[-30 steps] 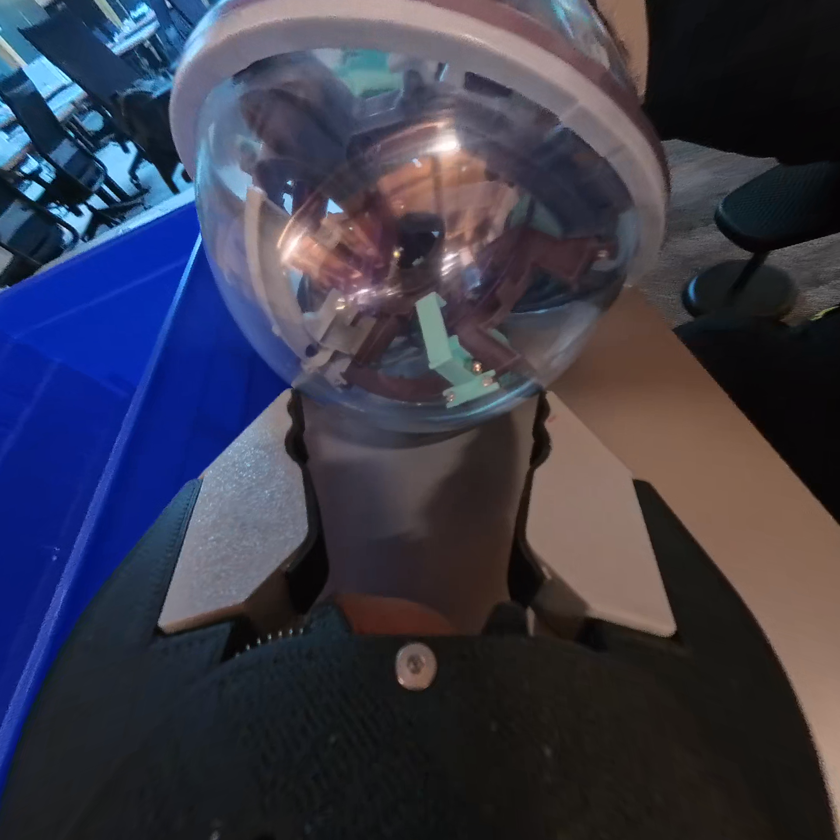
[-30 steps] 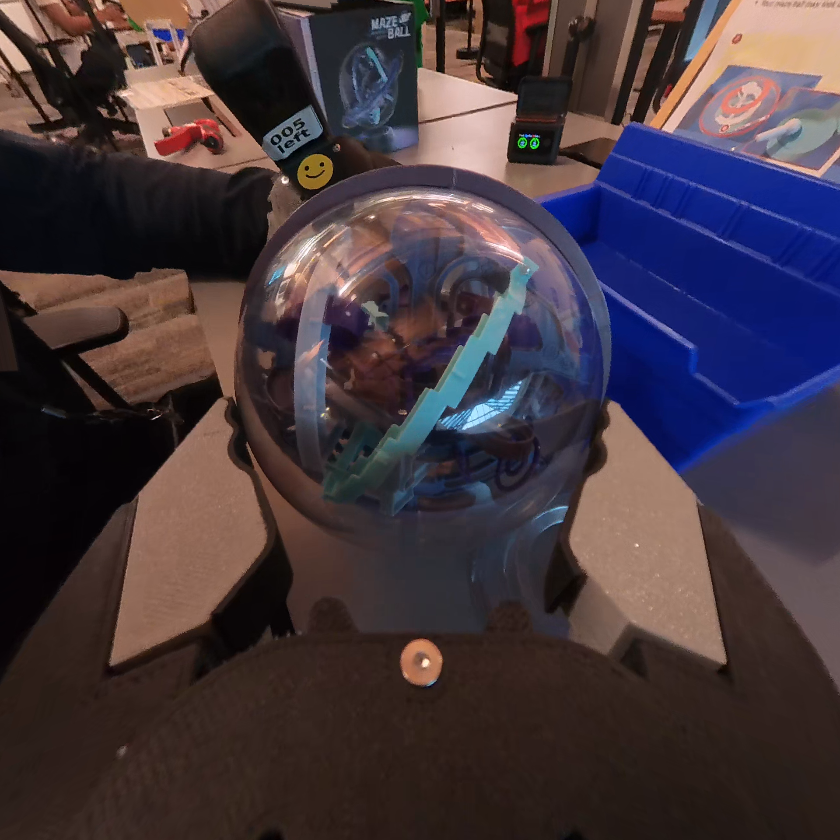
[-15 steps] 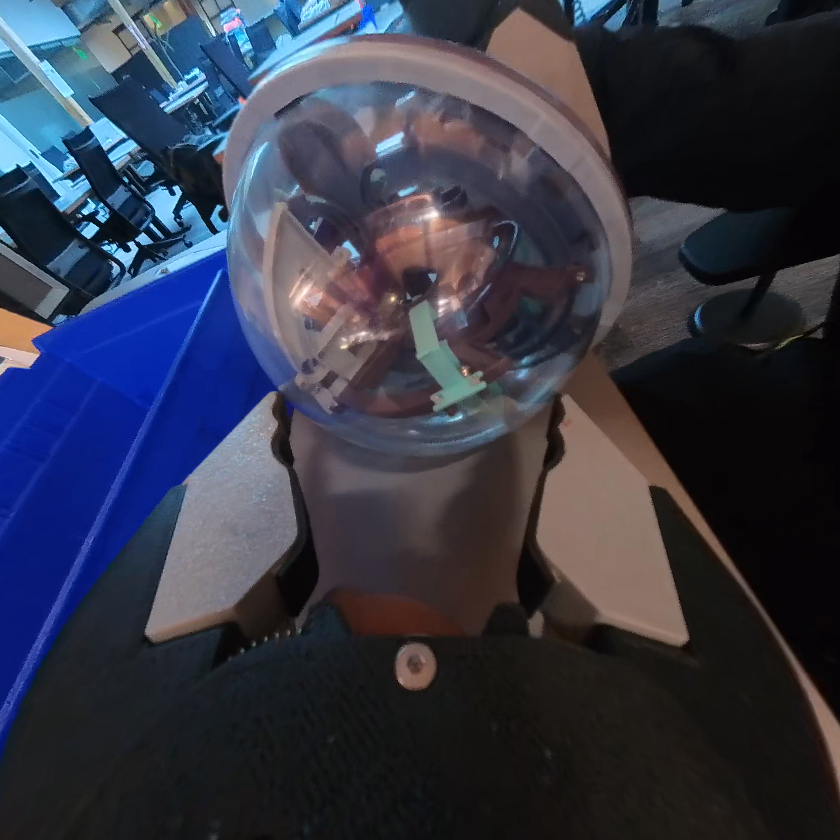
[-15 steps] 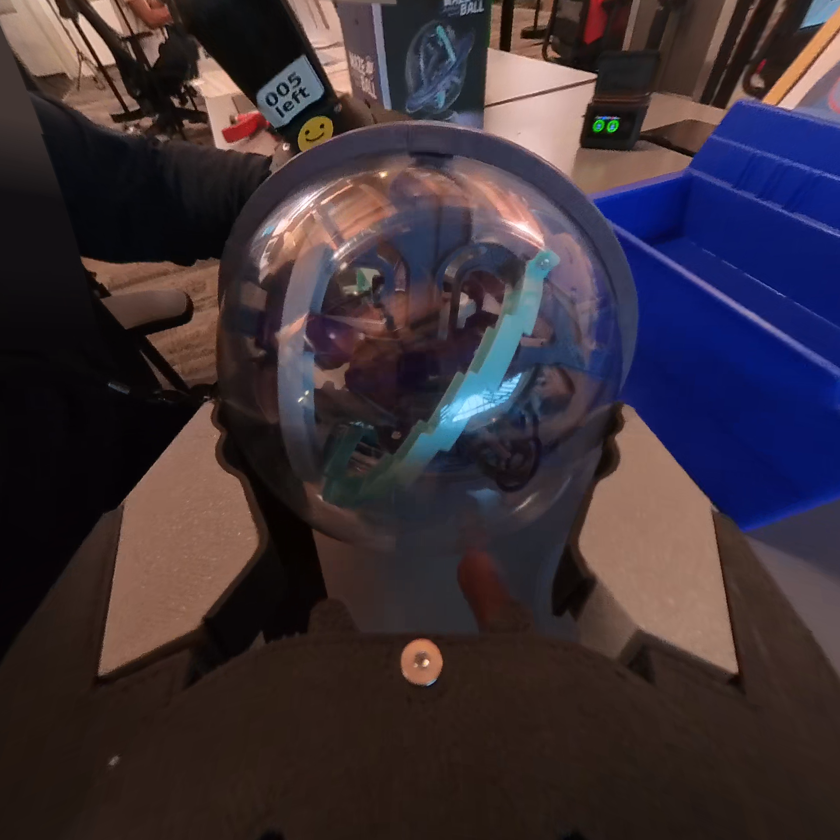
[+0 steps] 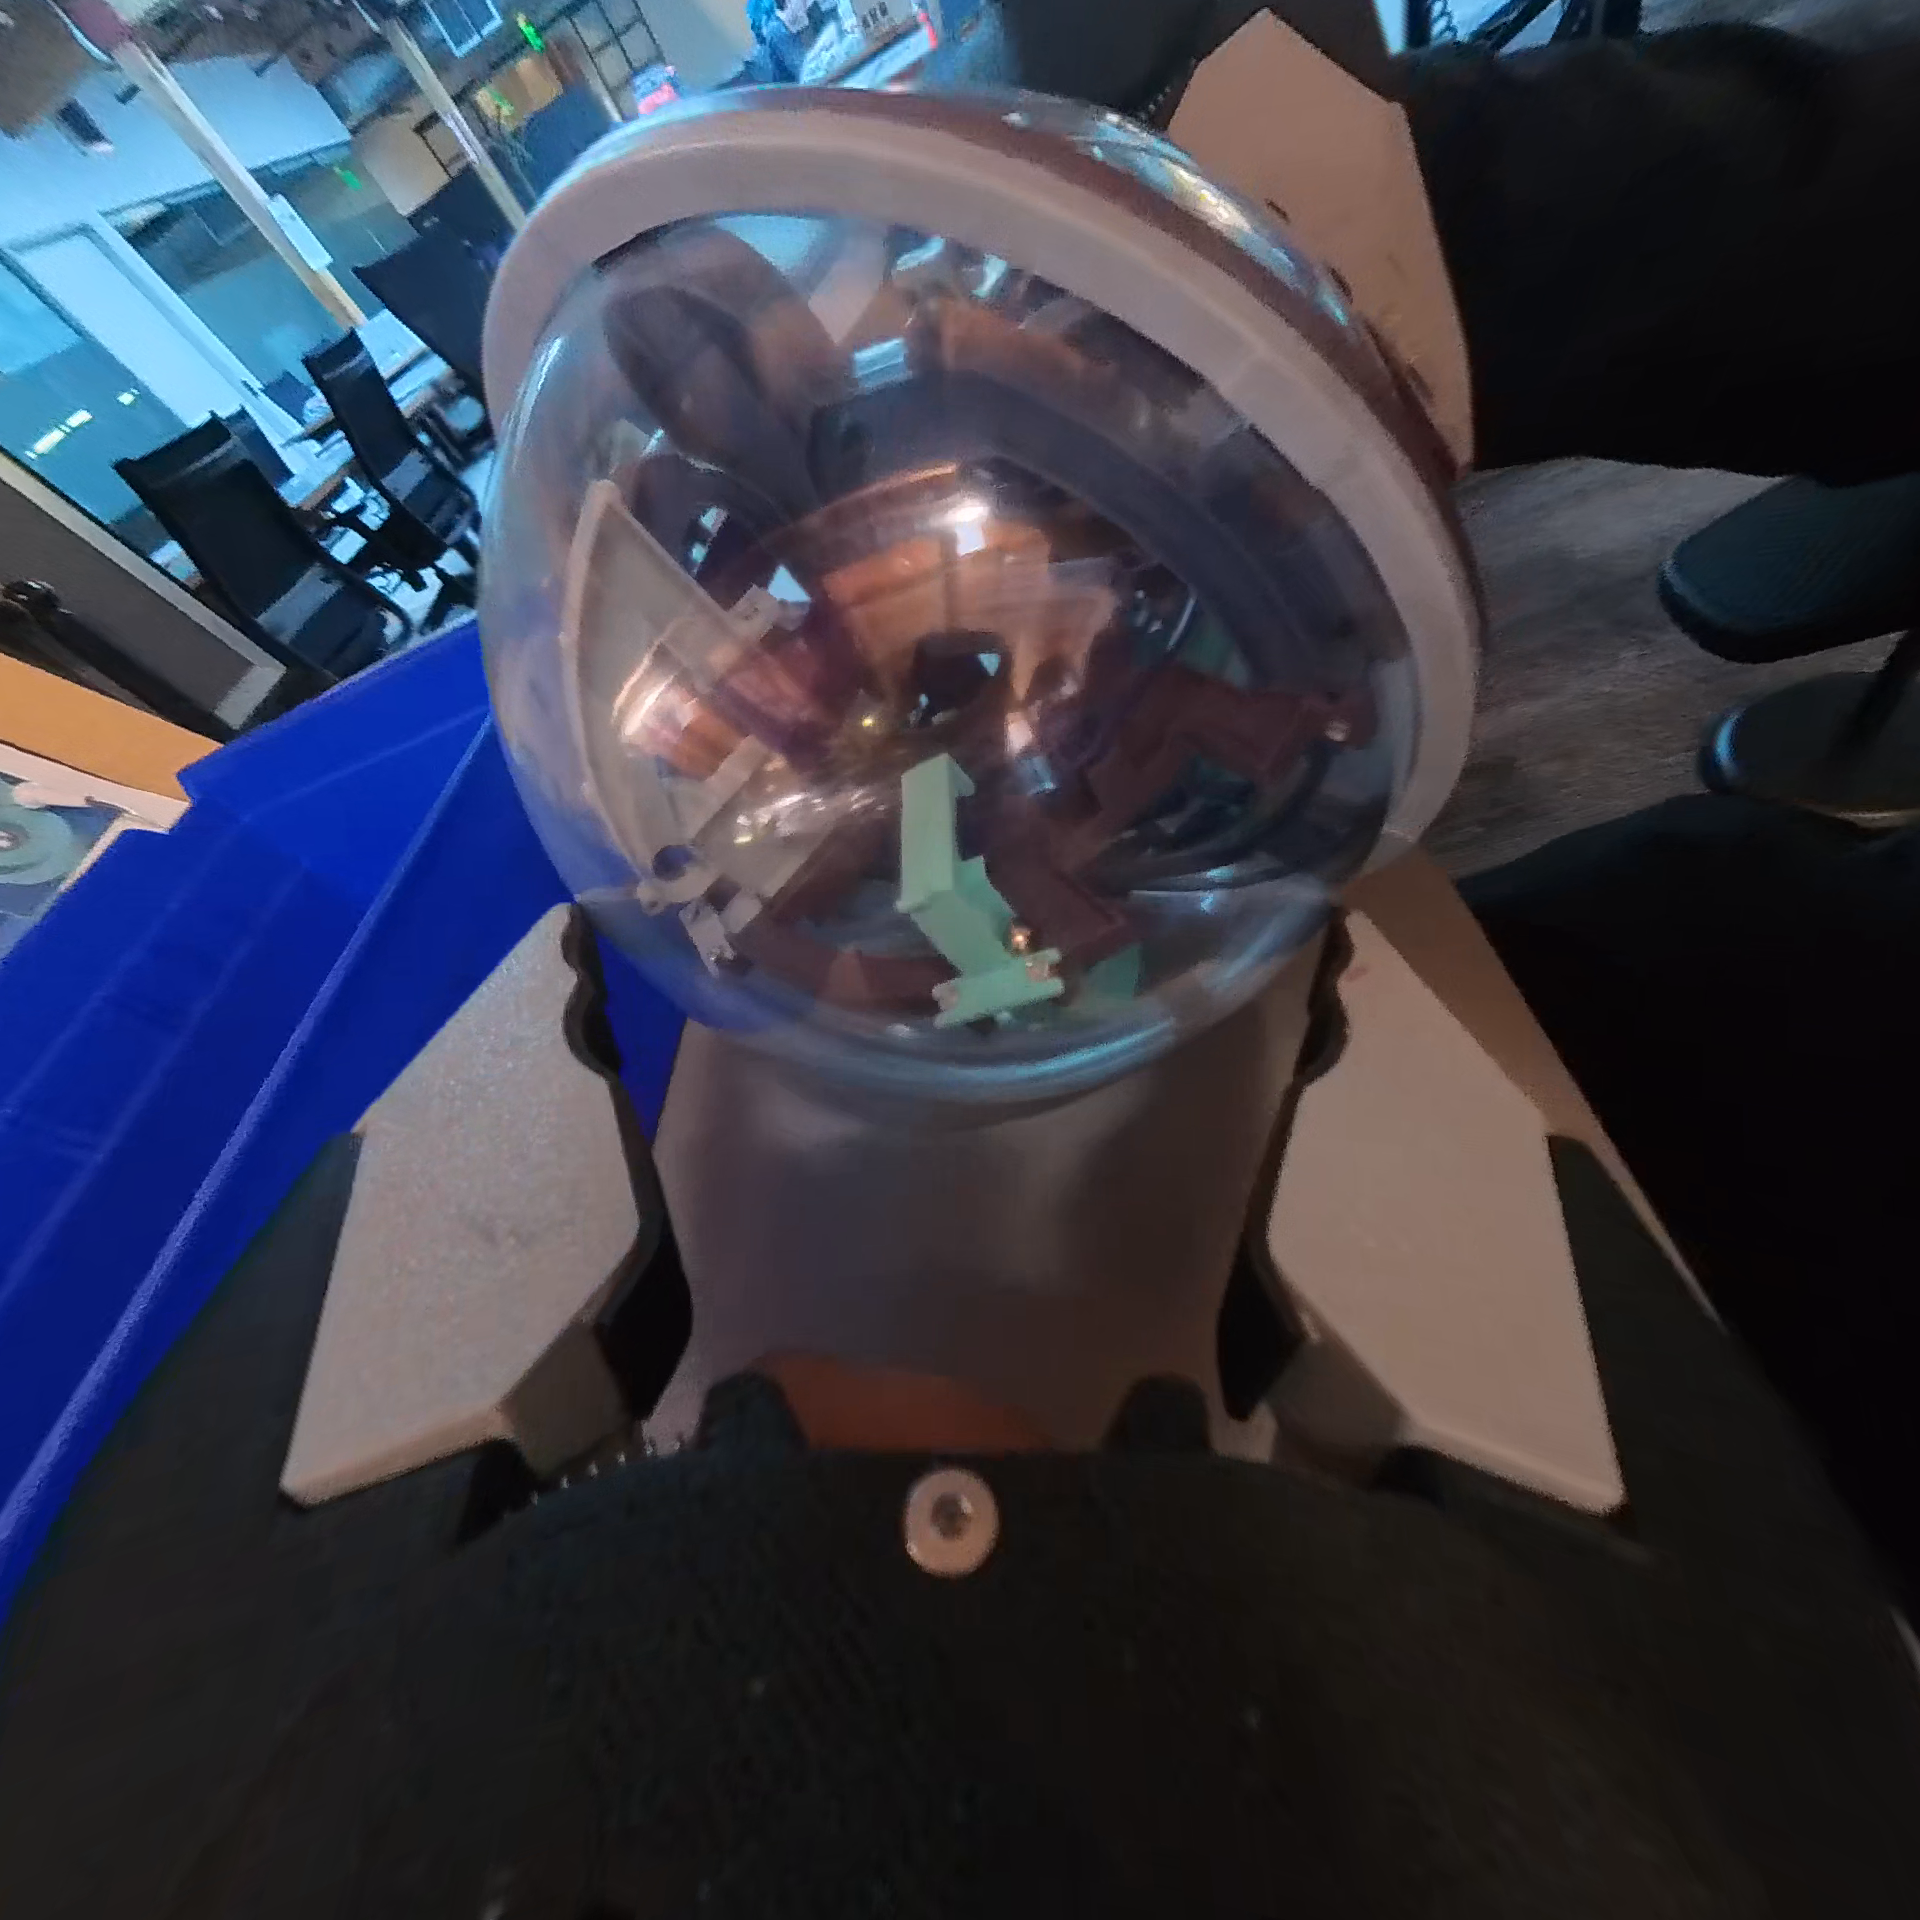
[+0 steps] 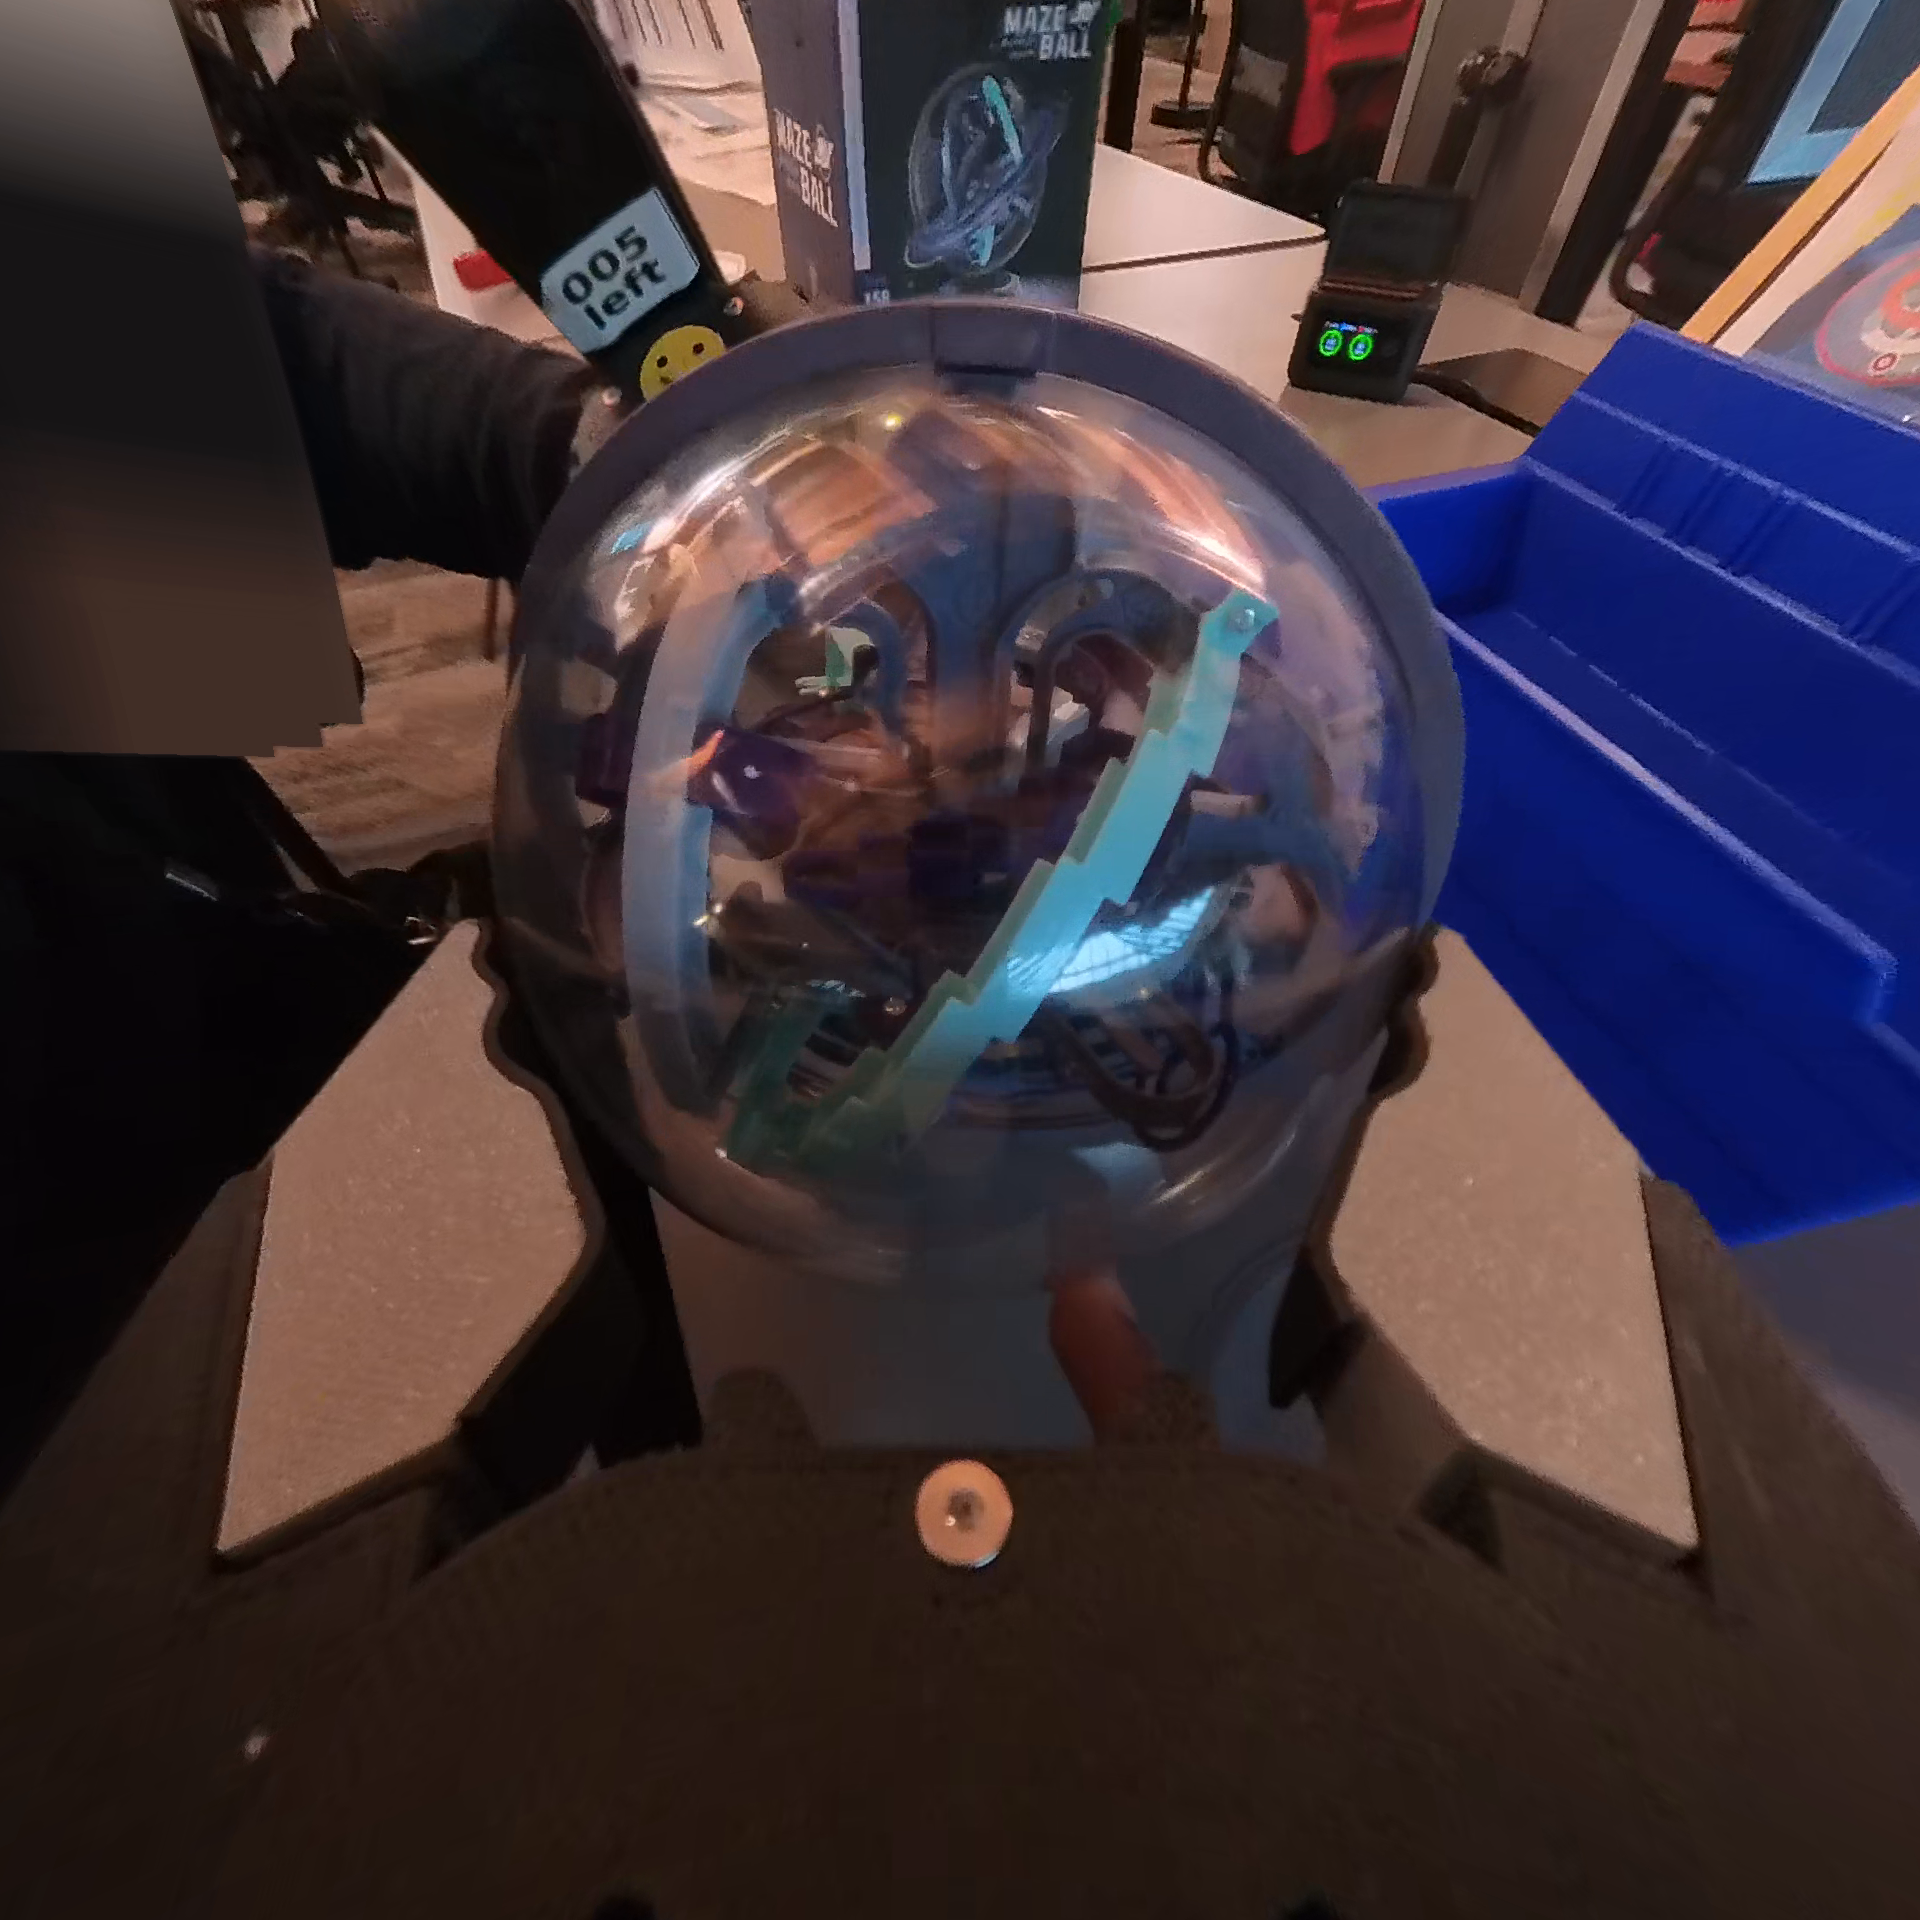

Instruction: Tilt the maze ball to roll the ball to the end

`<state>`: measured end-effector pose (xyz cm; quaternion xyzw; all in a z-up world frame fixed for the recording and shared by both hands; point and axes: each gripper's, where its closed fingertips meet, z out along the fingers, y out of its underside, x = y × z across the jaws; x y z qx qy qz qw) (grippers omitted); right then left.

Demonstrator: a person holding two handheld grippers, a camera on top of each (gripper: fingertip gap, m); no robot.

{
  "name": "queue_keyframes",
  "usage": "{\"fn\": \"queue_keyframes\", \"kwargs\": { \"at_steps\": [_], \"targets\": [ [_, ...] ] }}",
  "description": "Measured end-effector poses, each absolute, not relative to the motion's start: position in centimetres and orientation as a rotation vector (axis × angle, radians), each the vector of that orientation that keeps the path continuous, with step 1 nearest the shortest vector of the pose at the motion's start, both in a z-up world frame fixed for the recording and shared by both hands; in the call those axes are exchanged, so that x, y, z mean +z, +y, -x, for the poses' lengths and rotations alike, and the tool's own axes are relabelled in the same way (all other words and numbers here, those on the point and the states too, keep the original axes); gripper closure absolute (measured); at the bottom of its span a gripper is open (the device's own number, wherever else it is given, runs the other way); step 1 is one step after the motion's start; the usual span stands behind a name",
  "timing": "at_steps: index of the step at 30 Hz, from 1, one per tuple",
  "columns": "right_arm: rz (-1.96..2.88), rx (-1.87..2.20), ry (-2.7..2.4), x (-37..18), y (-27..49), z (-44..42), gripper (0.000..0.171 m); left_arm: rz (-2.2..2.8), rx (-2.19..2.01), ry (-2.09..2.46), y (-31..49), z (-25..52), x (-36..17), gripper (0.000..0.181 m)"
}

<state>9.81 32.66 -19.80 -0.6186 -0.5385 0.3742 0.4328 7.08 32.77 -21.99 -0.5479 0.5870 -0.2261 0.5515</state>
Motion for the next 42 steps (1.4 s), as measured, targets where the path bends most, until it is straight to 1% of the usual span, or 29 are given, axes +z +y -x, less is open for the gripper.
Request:
{"fn": "queue_keyframes", "kwargs": {
  "at_steps": [8,14,25,31,42],
  "targets": [
    [1.492,0.831,-1.395,-19.9,32.4,-9.7,0.014,1.243,-0.397,1.432,32.8,-7.2,-21.8,0.045],
    [1.471,0.827,-1.411,-19.7,32.0,-9.5,0.014,1.215,-0.347,1.460,32.4,-7.1,-21.3,0.042],
    [1.327,0.743,-1.410,-18.3,31.6,-9.1,0.015,1.141,-0.182,1.502,32.2,-6.6,-19.7,0.042],
    [1.320,0.764,-1.403,-18.2,31.5,-8.9,0.015,1.142,-0.188,1.506,32.1,-6.4,-19.6,0.042],
    [1.177,0.857,-1.362,-16.7,30.6,-8.3,0.014,1.093,-0.143,1.529,30.9,-6.0,-17.5,0.041]
  ]
}}
